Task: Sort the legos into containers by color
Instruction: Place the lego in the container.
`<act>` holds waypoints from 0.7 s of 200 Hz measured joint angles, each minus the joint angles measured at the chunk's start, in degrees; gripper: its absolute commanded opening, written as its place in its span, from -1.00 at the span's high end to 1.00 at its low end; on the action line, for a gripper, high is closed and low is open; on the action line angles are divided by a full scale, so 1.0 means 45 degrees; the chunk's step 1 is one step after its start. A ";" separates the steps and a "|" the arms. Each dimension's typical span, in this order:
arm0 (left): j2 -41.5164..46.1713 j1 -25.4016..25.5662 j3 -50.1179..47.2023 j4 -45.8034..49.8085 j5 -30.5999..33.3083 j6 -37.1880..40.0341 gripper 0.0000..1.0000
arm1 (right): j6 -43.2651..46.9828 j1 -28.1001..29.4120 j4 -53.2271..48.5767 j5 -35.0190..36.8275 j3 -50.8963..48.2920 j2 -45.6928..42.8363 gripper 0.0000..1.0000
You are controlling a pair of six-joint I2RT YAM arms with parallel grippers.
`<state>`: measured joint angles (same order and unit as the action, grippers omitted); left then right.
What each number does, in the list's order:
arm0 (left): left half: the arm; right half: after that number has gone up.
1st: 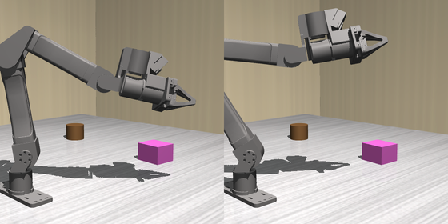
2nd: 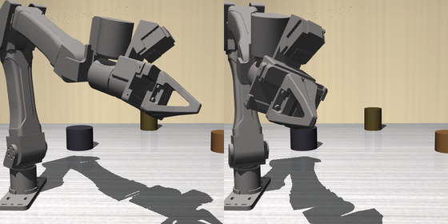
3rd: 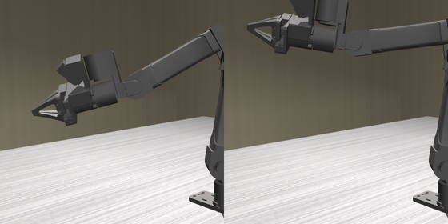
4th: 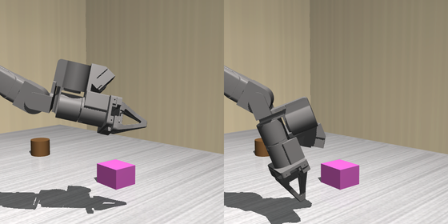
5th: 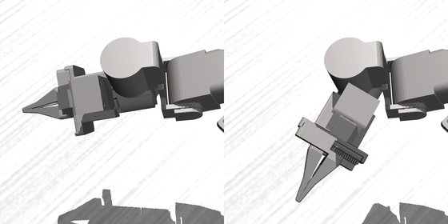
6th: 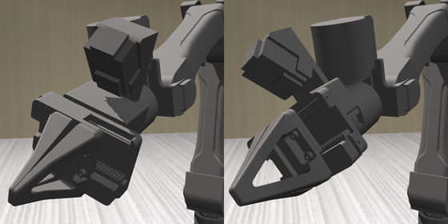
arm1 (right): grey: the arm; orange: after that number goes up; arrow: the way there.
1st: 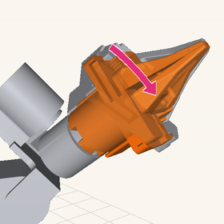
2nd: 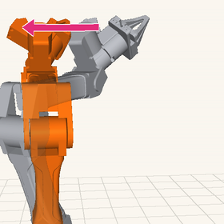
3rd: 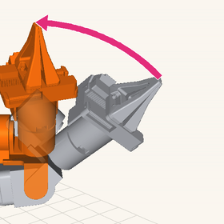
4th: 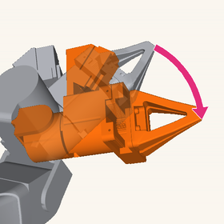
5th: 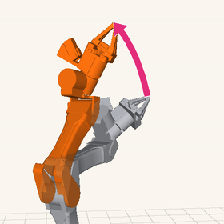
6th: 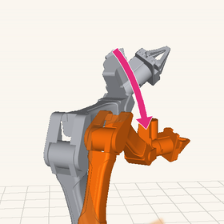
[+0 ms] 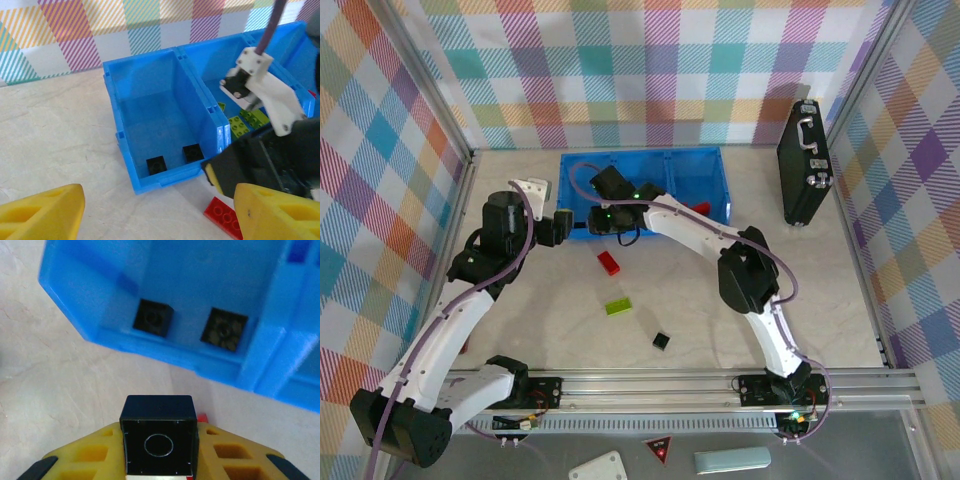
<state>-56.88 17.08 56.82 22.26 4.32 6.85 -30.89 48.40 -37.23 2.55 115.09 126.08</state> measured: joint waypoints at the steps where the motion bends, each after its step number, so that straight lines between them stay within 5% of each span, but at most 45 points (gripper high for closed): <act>1: 0.0000 0.0000 0.0000 0.0005 0.0000 0.0000 -0.56 | 0.0010 0.0000 0.0015 0.0000 0.0015 0.0019 0.39; 140: 0.0029 0.0000 -0.0194 -0.0078 -0.0058 0.0058 -0.56 | 0.1467 0.0000 0.2526 0.1098 0.4347 0.3808 0.38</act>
<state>-56.75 17.08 55.94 21.91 4.05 7.11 -24.29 48.40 -25.87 7.49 134.65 143.22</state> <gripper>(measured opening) 0.782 0.312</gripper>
